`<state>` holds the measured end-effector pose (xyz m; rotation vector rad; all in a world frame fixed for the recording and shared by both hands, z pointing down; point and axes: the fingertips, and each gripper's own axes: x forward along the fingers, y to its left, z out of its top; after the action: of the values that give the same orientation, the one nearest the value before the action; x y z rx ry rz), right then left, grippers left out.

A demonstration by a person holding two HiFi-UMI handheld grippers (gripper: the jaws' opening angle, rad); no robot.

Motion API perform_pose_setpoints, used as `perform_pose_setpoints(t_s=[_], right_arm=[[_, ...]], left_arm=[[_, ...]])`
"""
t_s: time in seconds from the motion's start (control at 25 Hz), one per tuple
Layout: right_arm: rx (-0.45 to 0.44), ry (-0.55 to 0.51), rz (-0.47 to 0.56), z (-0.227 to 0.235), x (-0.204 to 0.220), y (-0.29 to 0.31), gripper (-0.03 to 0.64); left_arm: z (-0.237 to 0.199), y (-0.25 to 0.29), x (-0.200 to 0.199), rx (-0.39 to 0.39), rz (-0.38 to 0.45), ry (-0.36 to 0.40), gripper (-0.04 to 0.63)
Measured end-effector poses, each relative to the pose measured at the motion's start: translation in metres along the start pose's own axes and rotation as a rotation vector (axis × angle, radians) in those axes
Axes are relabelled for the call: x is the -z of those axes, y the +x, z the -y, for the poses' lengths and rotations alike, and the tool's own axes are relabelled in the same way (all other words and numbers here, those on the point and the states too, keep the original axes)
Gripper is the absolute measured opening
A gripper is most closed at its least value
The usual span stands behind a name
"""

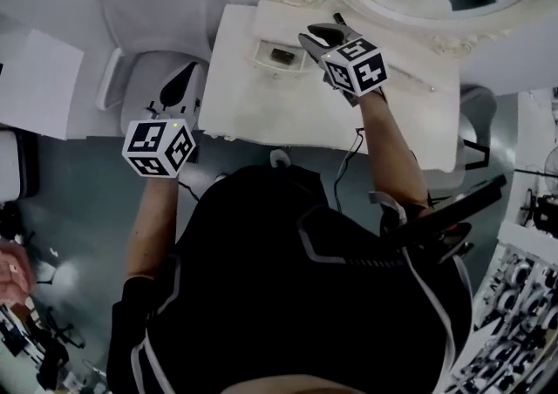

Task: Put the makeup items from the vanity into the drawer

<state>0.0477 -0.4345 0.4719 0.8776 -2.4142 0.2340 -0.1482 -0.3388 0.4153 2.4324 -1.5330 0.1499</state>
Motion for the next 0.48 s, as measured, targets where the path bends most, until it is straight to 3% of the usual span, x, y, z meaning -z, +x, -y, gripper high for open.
perform_pose_setpoints(t_s=[0.28, 0.48], right_arm=[[0.129, 0.060, 0.214, -0.010, -0.061, -0.075, 0.048], [0.190, 0.044, 0.279, -0.022, -0.086, -0.110, 0.026]], left_arm=[[0.020, 0.006, -0.047, 0.129, 0.062, 0.026, 0.003], [0.028, 0.002, -0.077, 0.180, 0.121, 0.000, 0.003]])
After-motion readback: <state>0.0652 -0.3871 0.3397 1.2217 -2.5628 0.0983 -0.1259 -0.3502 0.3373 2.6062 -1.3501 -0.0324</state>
